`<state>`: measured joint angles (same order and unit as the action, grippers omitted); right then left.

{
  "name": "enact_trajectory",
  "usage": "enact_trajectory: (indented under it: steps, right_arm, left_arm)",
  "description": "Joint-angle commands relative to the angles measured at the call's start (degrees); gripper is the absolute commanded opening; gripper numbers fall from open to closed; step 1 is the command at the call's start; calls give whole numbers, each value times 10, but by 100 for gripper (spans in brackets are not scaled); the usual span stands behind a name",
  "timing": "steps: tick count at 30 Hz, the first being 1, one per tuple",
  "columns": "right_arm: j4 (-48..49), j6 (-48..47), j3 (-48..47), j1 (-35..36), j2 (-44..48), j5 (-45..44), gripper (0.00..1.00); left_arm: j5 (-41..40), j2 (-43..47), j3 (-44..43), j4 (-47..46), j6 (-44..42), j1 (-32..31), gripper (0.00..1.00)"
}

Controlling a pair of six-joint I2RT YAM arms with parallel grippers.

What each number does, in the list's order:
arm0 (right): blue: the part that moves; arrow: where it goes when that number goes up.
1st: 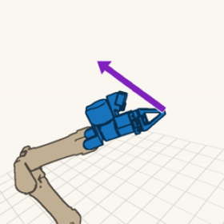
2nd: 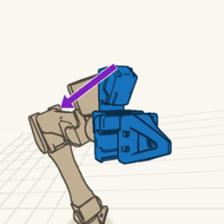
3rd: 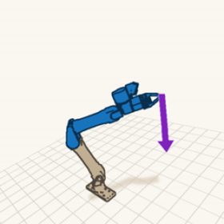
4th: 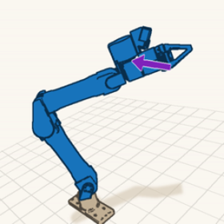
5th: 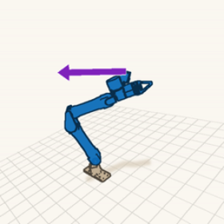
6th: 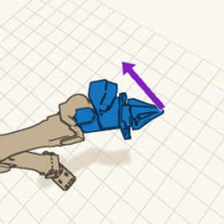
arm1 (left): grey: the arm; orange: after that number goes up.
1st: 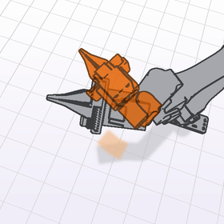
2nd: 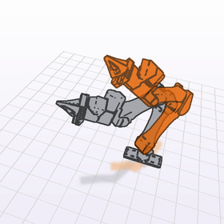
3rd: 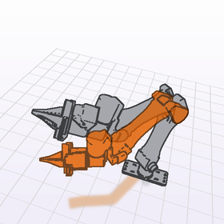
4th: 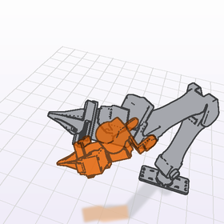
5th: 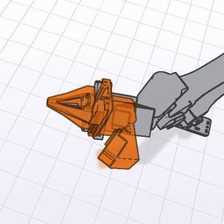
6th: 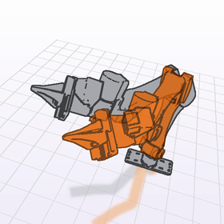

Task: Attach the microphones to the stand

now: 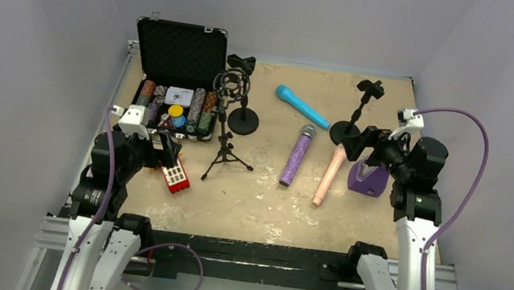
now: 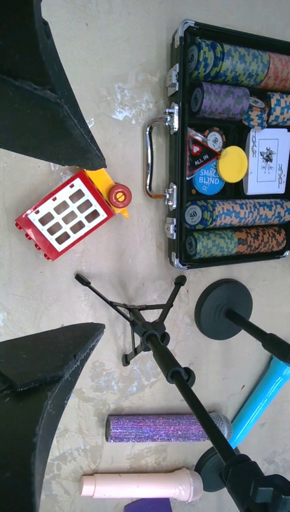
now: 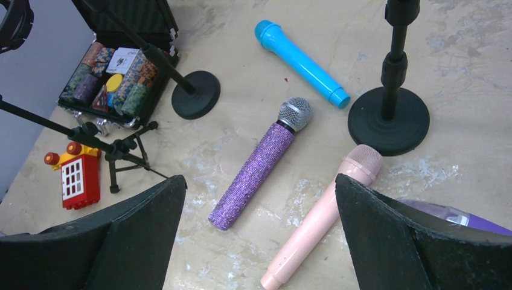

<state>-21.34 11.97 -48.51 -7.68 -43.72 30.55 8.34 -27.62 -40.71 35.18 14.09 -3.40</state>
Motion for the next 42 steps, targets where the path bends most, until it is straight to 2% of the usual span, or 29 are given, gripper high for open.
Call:
enact_trajectory:
  steps: [1,15,31,34,39,42]
  right_arm:
    - [24,2,-11,-2,10,0,99]
    - [21,-2,-15,-2,10,11,99]
    - [11,-57,-14,-2,15,97,99]
    - [-1,-98,-19,-2,12,148,99]
    - [-32,-220,-18,-1,8,281,99]
    - [-85,-282,-40,5,-1,302,99]
  left_arm:
    - [6,5,-10,-25,3,4,100]
    - [5,6,-10,-26,3,4,100]
    - [8,14,-9,-25,4,4,100]
    - [10,12,-9,-25,4,4,100]
    - [15,16,-9,-25,6,4,100]
    - [29,18,-9,-26,11,4,100]
